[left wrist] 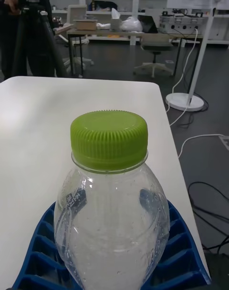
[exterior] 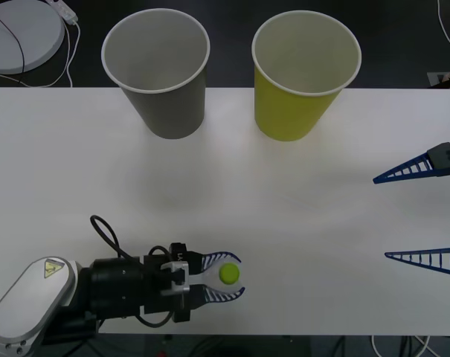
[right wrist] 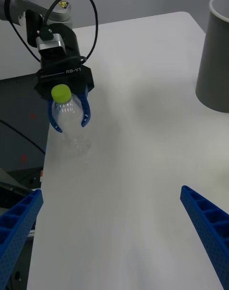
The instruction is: Put the can into the green bin and the plastic bottle into the gray bin
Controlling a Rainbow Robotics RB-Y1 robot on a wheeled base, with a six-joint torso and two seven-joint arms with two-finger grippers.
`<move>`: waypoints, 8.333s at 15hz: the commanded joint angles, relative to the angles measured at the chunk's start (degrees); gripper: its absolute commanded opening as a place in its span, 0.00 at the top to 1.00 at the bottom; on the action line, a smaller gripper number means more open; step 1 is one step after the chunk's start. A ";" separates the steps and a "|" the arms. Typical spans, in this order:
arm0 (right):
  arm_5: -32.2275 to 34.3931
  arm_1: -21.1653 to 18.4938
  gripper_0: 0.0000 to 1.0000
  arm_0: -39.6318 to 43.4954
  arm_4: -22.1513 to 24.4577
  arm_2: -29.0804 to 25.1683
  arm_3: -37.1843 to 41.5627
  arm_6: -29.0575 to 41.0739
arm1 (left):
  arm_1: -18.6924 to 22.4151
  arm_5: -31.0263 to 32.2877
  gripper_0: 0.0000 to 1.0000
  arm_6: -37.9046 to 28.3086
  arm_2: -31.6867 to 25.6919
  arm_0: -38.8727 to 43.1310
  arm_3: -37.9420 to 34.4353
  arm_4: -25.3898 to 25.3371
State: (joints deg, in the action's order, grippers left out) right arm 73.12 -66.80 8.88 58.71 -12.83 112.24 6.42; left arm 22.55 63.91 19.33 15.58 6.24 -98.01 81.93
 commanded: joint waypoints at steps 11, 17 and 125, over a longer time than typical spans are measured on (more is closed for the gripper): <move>0.00 0.00 0.00 0.00 0.00 0.00 0.00 0.00 | 8.74 -4.76 1.00 -10.28 -3.80 4.40 -14.05 -1.15; 0.00 0.00 0.00 0.00 0.00 0.00 0.00 0.00 | 12.43 -5.29 1.00 -21.79 -12.94 8.70 -22.22 0.43; 0.00 0.00 0.00 0.00 0.00 0.00 0.00 0.00 | 10.41 26.09 1.00 -75.14 18.70 -105.99 61.54 32.68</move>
State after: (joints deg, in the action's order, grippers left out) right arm 73.13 -66.80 8.88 58.71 -12.83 112.24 6.42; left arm 33.28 90.00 -55.67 34.28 -99.75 -36.47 114.39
